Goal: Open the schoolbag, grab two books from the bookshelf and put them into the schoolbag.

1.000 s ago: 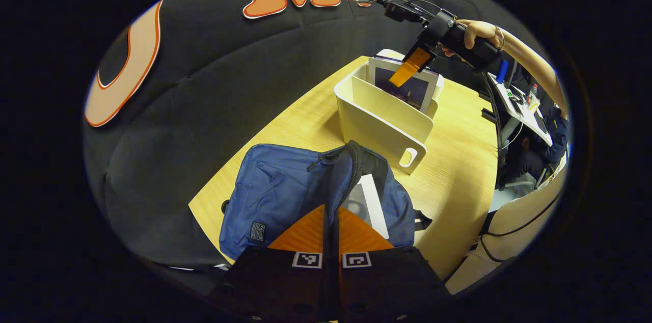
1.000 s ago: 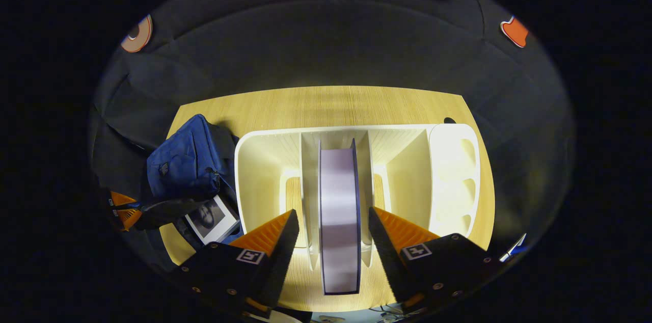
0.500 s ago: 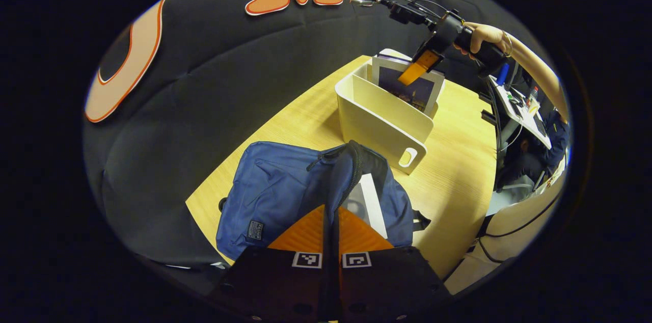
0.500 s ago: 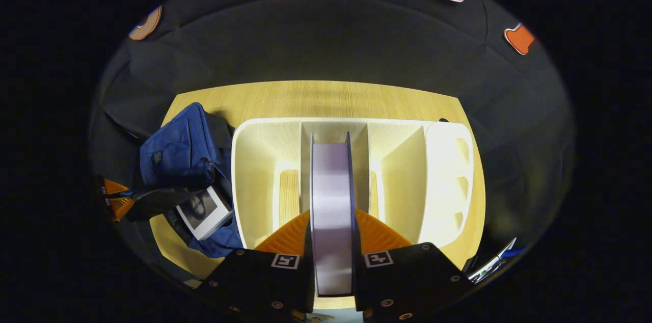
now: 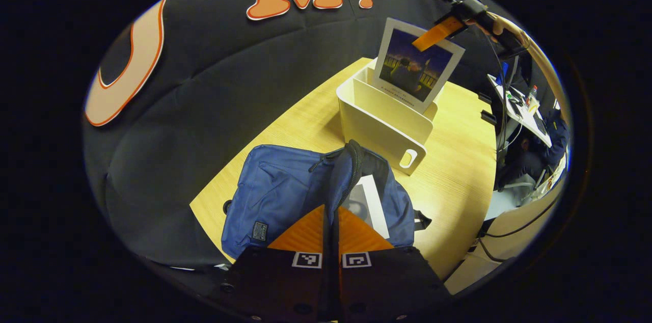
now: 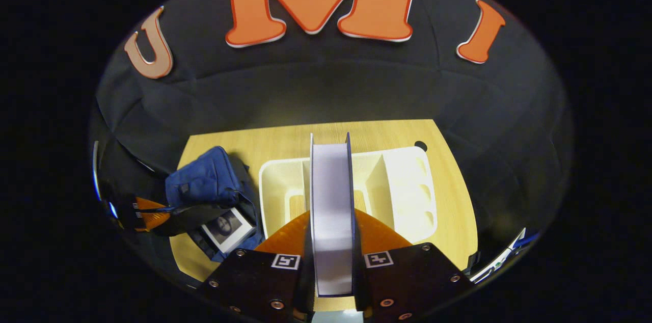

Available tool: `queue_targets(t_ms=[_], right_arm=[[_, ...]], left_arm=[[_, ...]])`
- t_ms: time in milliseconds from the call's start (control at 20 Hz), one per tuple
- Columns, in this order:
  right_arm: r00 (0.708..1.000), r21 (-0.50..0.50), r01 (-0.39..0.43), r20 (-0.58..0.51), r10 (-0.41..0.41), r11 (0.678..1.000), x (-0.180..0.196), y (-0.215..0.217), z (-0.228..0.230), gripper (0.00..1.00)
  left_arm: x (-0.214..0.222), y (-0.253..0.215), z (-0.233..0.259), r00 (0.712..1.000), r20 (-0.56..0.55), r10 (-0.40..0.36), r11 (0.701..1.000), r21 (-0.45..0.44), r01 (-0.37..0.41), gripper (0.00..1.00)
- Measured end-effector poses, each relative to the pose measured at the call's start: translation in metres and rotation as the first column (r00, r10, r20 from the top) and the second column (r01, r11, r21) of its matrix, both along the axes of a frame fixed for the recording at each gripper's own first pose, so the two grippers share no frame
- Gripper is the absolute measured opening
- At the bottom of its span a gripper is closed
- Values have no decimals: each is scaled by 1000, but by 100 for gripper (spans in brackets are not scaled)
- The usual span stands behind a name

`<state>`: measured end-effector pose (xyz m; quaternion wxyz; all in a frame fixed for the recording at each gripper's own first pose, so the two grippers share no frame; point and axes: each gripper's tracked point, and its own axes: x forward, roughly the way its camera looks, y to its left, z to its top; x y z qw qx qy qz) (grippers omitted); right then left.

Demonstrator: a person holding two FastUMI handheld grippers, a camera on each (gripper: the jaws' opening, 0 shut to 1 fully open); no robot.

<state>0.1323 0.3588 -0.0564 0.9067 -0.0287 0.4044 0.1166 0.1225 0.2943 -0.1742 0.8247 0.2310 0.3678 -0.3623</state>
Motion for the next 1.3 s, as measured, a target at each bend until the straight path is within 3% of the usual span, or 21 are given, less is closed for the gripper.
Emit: queue_targets(t_ms=[200,400,650,1100,1300], right_arm=[[994,25,26,103,-28,999,-27,-17,47,31],[991,112,20,131,-35,994,-68,-16,70,31],[997,280,6,73,-27,960,-117,4,53,31],[994,525,83,-105,-32,847,-161,61,-36,29],[983,637,138,-183,-26,758,-168,95,-69,28]], left_arm=[[1,3,2,1000,2,13,1000,-19,-13,0],[-1,5,2,1000,1,16,1000,-24,-16,0],[-3,5,2,1000,8,9,1000,-19,-9,1],[-7,-2,5,999,25,-30,999,19,29,1],[-10,-3,4,999,19,-31,999,20,31,1]])
